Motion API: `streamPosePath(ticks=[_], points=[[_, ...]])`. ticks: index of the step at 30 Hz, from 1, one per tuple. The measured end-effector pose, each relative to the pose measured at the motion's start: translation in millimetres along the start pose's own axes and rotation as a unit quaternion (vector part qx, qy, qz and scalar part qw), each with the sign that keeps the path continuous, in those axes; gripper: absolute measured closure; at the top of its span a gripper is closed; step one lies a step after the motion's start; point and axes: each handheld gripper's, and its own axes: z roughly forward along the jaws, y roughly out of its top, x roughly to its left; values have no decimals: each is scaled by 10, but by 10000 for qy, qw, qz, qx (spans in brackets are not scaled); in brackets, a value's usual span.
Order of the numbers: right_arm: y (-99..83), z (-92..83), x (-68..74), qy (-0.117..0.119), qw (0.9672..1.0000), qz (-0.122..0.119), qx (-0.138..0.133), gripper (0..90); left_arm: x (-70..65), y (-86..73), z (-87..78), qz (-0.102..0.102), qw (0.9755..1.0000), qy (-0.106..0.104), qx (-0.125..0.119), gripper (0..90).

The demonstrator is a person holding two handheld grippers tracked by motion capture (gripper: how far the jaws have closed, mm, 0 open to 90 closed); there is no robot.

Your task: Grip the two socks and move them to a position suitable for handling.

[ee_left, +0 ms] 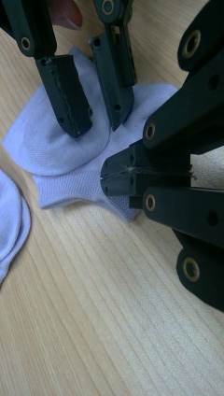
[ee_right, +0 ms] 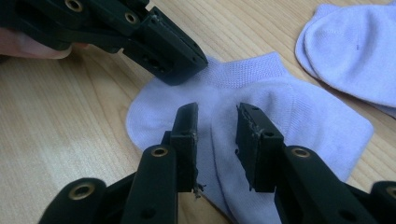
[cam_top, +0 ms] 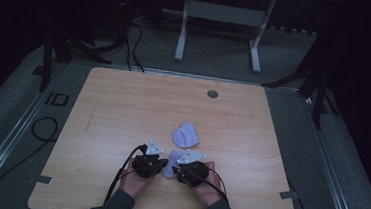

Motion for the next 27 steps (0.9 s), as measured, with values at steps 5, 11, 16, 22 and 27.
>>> streamPosePath(ticks=[5, 11, 16, 22, 27], points=[[-5, -1, -19, -110, 9999, 66, -18, 817, 1, -2, 0, 11, 10000, -2, -6, 896], [-13, -20, -30, -197, 9997, 108, -119, 879, 5, -2, 0, 22, 10000, -14, -1, 896], [-3, -108, -81, -295, 9991, 197, -229, 881, 7, -4, -1, 17, 10000, -26, -1, 896], [-8, -236, -177, -435, 9978, 331, -365, 881, 9, -6, -1, 25, 10000, -30, -16, 896], [-49, -337, -294, -569, 9963, 495, -417, 880, 8, -8, -1, 24, 10000, -28, -22, 896]])
